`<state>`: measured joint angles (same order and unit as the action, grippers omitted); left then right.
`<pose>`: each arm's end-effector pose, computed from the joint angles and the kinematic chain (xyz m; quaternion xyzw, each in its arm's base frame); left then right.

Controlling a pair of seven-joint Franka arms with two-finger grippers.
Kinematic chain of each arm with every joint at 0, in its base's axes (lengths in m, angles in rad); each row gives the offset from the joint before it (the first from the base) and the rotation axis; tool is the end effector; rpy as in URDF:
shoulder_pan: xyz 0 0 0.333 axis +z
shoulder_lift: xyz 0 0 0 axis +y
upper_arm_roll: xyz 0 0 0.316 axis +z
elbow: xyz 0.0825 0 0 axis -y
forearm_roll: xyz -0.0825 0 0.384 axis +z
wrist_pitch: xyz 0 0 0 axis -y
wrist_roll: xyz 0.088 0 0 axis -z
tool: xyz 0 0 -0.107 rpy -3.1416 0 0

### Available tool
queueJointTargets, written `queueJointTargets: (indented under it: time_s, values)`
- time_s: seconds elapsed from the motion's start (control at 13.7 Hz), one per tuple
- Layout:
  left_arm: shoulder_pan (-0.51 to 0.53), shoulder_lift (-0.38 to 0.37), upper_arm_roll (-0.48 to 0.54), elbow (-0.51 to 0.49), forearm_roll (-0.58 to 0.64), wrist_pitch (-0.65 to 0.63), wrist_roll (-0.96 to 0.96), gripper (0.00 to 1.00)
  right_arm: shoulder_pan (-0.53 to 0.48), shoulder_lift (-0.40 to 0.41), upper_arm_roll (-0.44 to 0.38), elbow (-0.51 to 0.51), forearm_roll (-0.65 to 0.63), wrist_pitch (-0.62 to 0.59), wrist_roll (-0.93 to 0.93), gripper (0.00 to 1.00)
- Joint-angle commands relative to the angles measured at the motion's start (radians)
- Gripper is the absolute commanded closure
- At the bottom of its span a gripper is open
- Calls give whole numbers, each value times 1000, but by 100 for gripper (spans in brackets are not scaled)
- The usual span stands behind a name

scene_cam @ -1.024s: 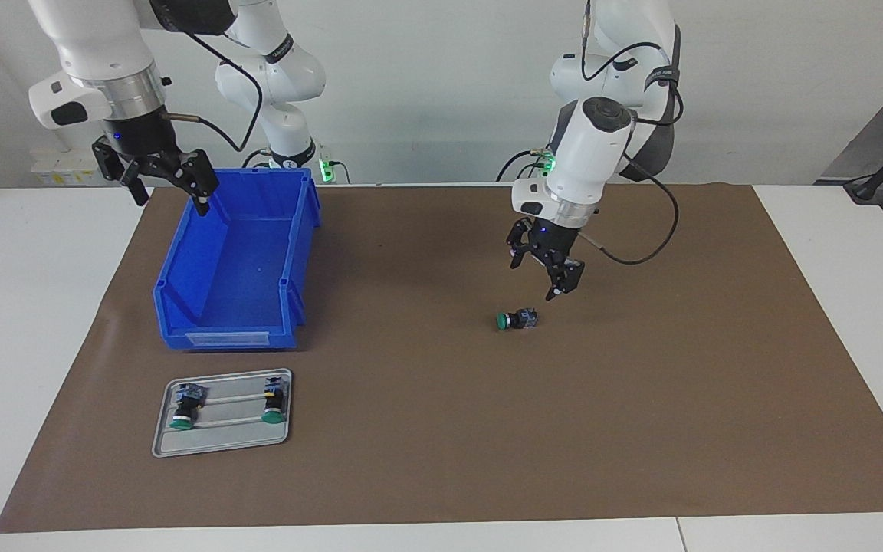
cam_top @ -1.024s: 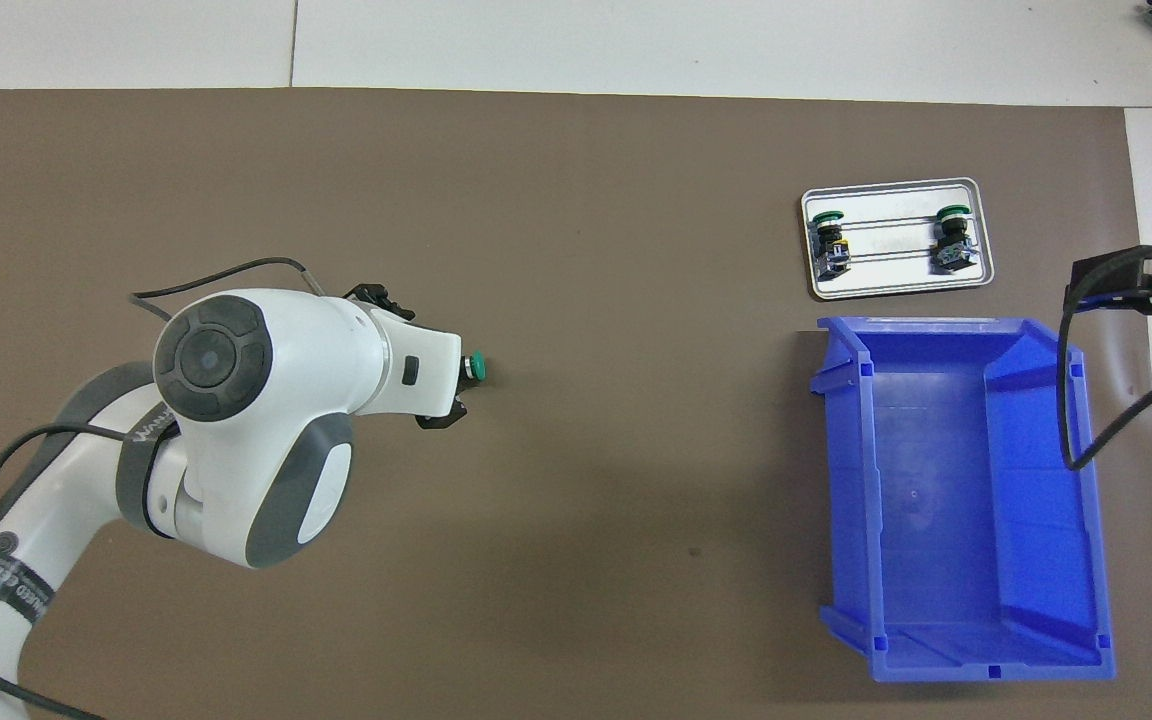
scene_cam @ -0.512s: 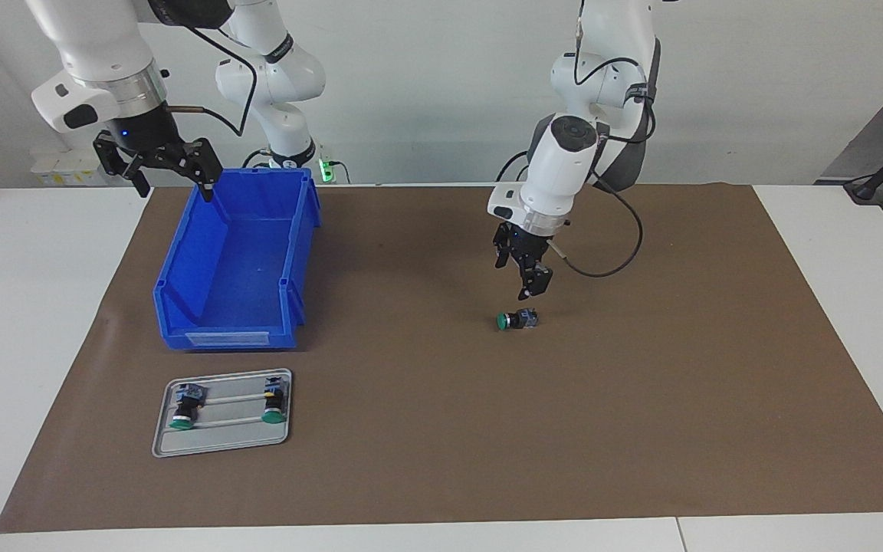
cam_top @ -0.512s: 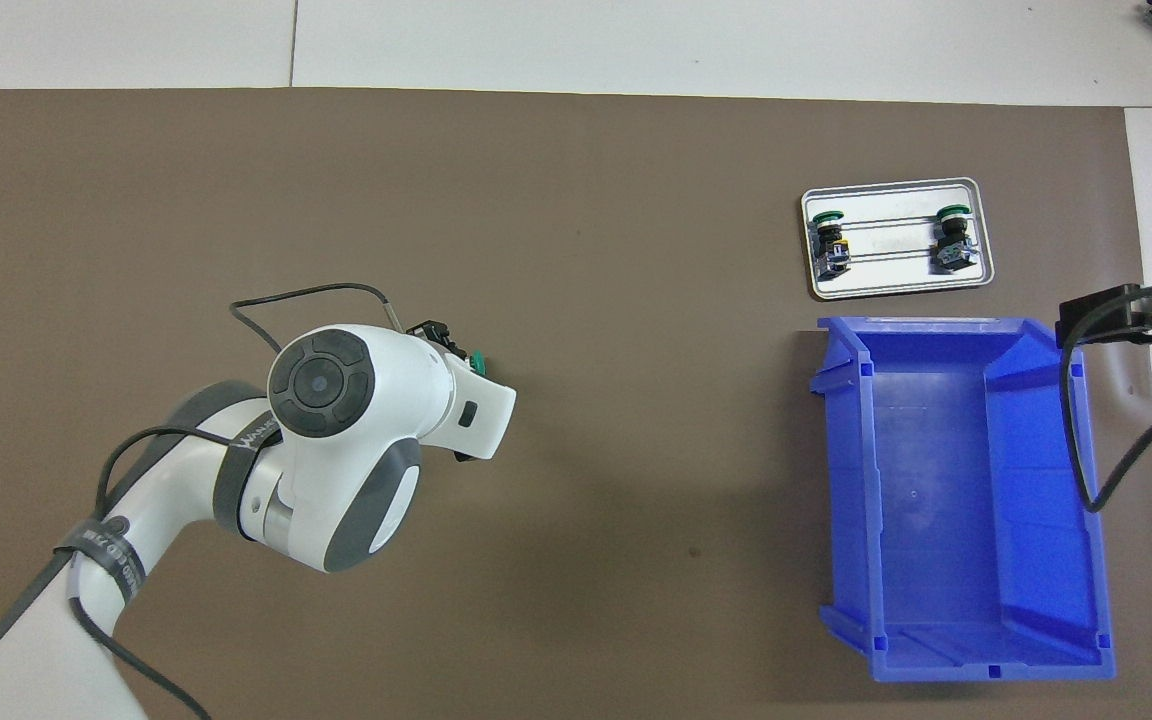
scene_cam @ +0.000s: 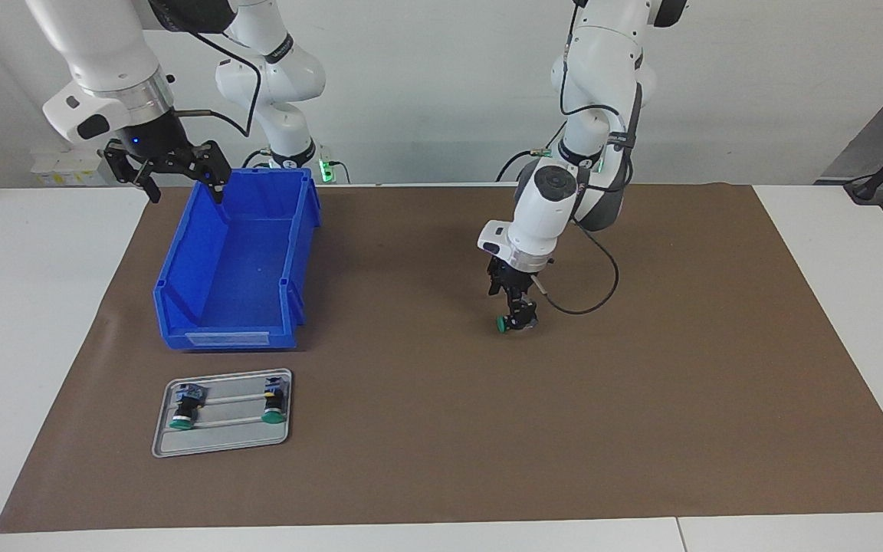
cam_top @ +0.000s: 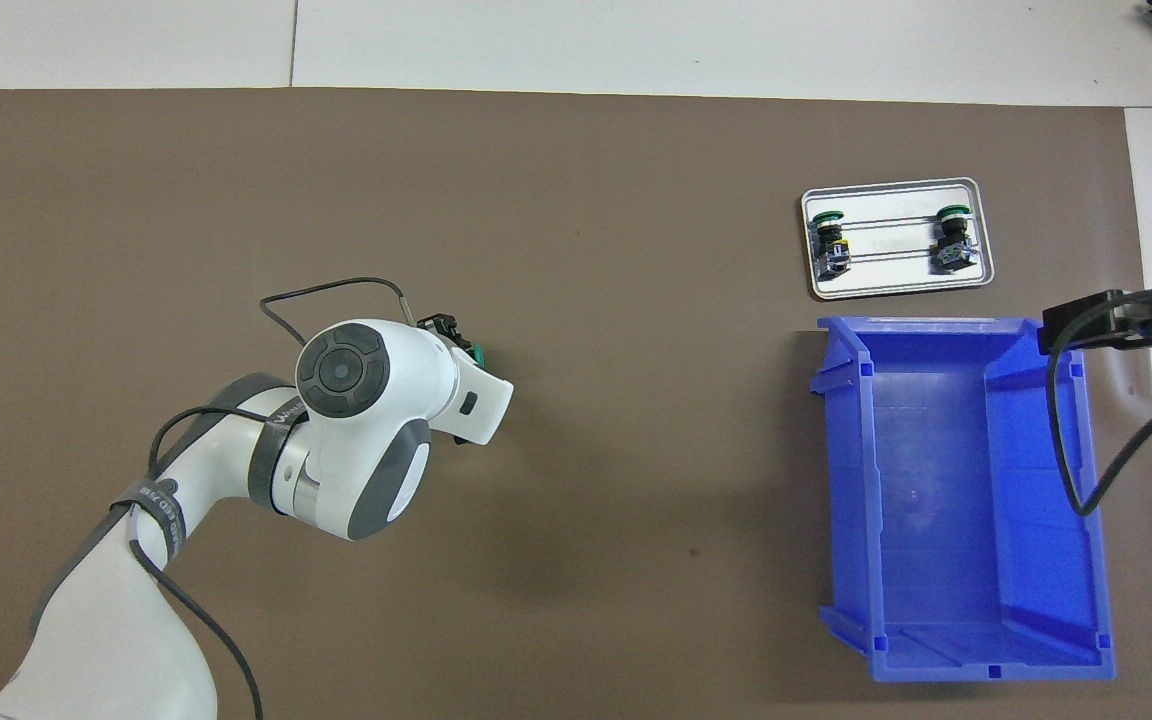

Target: Place and press button with both arms

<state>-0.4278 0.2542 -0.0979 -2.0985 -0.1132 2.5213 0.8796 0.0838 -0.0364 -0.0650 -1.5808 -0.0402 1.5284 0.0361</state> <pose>0.5156 -0.2962 0.3160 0.7882 -0.6076 0.0915 0.0332 0.5389 0.0050 0.6360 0.9997 -0.0093 -0.0075 0.0191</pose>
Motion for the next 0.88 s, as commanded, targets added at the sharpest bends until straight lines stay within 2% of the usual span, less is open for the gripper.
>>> queueJointTargets:
  time_s: [0.0,0.51,0.8]
  values:
    - [14,2,1,3,-3,8,39,9,-15,-16,2,-19,13,-5,-25,0]
    - [29,19,3,6,-2,54,42,9,-38,-28,1,-41,2,-2,-15,0]
    - [14,66,3,6,-2,108,41,10,-53,-27,2,-39,2,6,-18,0]
